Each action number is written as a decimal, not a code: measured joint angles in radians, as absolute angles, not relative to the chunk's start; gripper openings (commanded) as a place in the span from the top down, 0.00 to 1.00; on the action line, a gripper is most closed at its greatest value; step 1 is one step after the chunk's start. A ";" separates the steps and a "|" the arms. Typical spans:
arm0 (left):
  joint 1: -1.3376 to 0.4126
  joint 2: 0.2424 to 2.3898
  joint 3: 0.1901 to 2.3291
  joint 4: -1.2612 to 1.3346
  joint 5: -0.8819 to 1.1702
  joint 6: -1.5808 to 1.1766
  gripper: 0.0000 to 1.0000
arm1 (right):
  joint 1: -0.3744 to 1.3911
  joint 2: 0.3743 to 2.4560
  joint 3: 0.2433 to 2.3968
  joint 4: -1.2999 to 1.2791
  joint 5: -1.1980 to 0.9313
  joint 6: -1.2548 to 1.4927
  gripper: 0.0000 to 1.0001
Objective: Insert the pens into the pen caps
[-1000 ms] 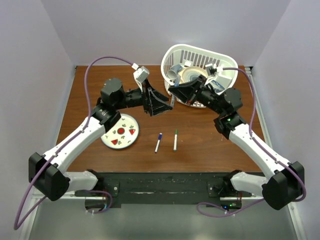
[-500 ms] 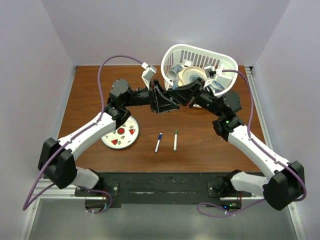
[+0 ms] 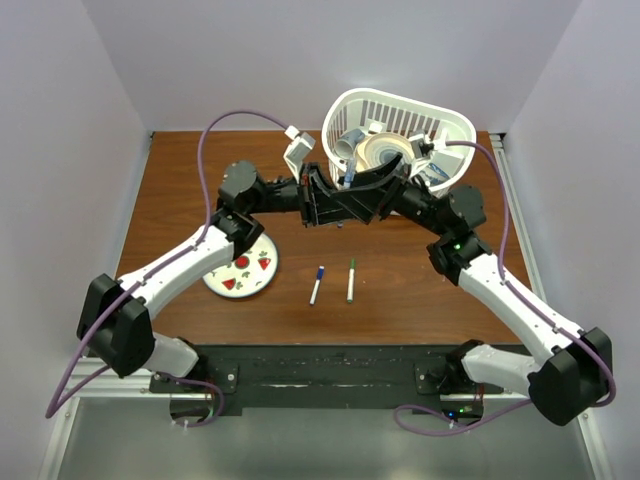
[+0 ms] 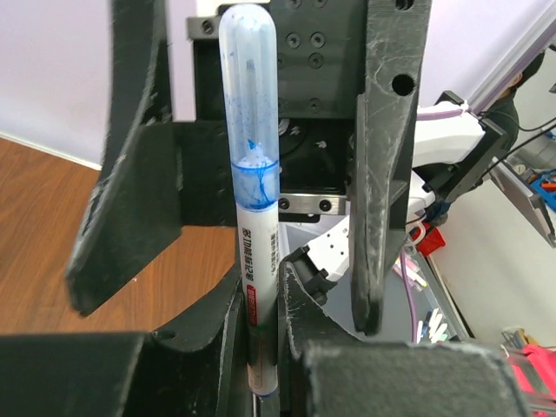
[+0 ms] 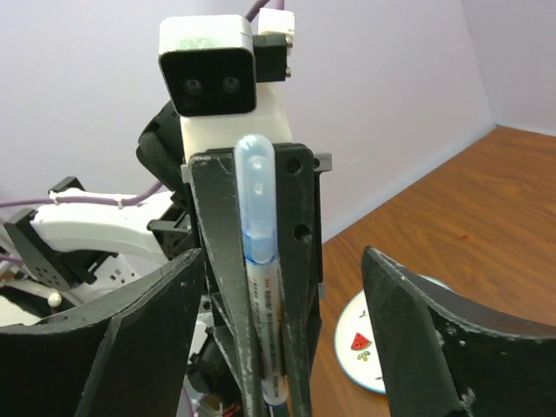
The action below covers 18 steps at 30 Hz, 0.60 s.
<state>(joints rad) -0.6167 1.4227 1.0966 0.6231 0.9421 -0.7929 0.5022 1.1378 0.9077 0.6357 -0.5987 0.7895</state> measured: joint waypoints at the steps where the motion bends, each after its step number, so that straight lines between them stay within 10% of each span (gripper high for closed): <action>1: -0.617 1.418 1.092 0.632 0.944 -0.793 1.00 | 0.503 1.137 0.909 0.628 -0.603 0.789 0.16; 13: -0.619 1.404 1.049 0.655 0.996 -0.778 1.00 | 0.504 1.150 1.033 0.530 -0.612 0.785 0.17; 18: -0.625 1.404 1.049 0.648 1.000 -0.757 1.00 | 0.504 1.186 1.121 0.496 -0.593 0.766 0.32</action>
